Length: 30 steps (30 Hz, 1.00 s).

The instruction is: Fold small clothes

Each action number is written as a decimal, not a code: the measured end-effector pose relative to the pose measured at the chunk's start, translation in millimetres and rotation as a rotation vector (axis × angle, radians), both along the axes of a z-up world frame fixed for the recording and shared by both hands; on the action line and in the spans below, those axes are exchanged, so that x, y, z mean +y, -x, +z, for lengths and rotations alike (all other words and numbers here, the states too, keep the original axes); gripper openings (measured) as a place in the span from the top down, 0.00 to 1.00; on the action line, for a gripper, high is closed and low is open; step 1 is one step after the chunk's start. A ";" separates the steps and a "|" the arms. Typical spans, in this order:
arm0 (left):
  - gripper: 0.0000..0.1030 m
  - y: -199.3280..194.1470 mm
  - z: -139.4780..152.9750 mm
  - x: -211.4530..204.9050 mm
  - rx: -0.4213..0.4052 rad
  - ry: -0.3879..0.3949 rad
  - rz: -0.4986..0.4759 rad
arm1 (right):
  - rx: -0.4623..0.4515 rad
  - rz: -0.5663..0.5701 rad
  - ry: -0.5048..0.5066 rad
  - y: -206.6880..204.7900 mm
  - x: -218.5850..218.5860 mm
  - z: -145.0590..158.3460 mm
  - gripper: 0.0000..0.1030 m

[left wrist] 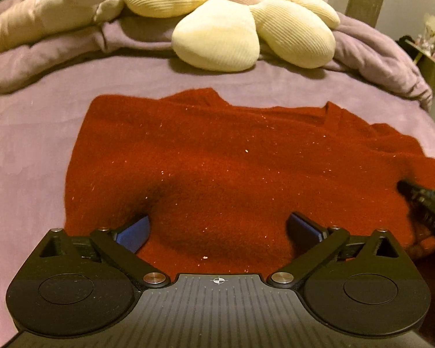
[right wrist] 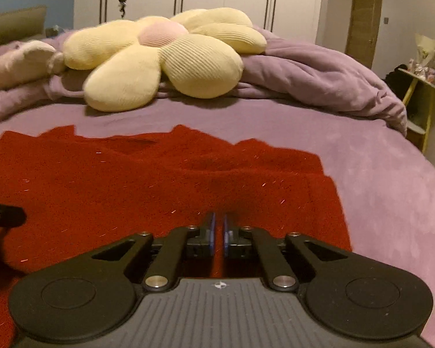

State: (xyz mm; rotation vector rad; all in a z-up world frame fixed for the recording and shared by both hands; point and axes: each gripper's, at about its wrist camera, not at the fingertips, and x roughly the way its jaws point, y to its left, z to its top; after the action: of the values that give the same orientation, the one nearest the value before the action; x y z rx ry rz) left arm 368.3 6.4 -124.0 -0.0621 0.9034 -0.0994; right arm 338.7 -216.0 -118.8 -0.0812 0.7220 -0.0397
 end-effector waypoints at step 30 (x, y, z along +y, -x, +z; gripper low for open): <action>0.00 133.4 29.5 50.1 -0.002 -0.085 -0.088 | 0.174 0.109 -0.013 137.2 -16.8 37.7 0.62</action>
State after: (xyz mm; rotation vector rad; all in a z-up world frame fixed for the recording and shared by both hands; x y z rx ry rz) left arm 234.9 56.5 -94.5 0.0570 0.9070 -0.1424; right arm 201.6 -232.8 -81.1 -0.1127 0.8908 0.0766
